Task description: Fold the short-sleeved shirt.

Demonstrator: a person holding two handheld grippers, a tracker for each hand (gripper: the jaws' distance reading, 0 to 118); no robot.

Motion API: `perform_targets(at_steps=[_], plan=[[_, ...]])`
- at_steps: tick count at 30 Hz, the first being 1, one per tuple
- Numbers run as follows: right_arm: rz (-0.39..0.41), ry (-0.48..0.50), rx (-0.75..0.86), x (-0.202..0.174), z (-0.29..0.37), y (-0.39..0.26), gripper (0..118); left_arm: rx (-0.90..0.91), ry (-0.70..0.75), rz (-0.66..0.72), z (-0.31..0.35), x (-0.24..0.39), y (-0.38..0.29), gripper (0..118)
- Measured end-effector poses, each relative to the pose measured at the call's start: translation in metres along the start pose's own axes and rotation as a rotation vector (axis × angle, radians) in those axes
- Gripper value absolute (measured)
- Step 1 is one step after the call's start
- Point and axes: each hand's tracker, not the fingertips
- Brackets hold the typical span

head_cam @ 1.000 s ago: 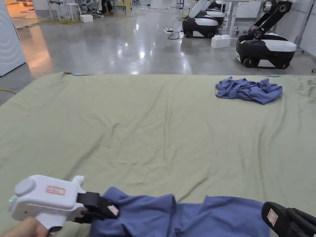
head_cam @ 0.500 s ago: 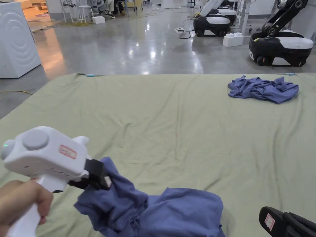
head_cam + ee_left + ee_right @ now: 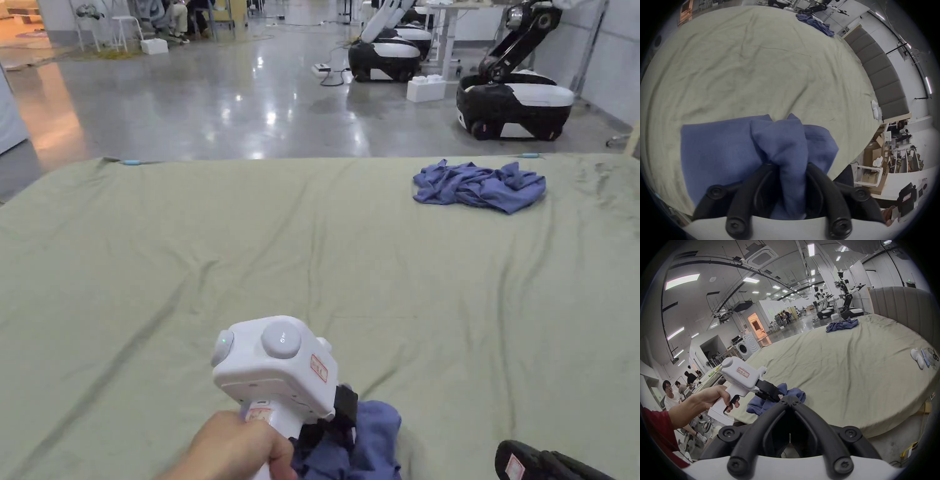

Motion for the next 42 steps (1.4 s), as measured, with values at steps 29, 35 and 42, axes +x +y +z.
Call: perform_targets(at_steps=[29,35,42], plan=[[-0.064,-0.013,-0.008,0.014,-0.005,-0.009,1,0.636,0.172,-0.449,-0.058,0.070,-0.128,8],[-0.053,-0.026,-0.014,0.014,-0.021,-0.003,1,0.527,-0.010,-0.550,-0.061,0.087,-0.131,8],[-0.059,0.056,-0.047,-0.011,-0.080,-0.001,1,0.588,-0.209,-0.260,0.036,0.016,-0.148,8]])
